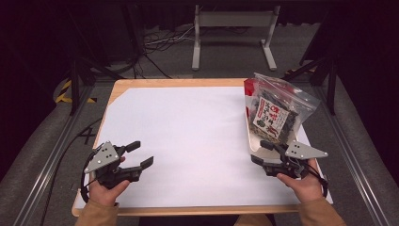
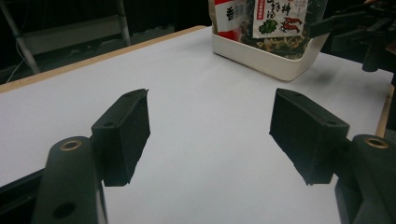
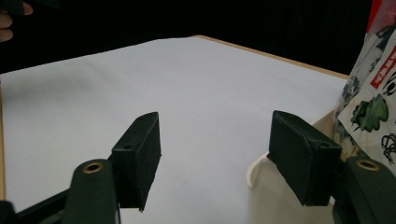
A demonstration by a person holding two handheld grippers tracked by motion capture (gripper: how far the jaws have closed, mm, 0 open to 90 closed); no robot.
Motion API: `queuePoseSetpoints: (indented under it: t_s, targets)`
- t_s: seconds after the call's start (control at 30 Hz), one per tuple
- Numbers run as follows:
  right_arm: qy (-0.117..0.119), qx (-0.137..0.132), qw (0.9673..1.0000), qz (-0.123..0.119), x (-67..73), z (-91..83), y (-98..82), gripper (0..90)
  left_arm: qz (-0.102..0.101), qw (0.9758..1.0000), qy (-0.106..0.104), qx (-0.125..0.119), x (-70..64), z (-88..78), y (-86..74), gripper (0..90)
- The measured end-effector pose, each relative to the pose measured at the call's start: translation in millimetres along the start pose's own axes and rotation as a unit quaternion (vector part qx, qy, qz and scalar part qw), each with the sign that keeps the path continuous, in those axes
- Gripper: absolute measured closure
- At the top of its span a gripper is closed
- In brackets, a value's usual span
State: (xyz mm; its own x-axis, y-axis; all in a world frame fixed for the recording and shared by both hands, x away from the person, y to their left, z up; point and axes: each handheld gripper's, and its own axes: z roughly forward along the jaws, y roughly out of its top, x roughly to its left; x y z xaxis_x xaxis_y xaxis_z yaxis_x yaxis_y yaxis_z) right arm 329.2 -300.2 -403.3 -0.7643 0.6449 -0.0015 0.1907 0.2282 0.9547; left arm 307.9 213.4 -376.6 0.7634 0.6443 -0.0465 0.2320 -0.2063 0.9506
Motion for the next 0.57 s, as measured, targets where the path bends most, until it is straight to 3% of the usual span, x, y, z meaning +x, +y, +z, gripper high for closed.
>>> queuePoseSetpoints:
  t_s: [0.57]
  targets:
    - [-0.007,0.001,0.9999,-0.007,7.0,-2.9,7.5,32.1,-0.001,1.0,0.002,0.005,0.7,0.5,-1.2,28.7]
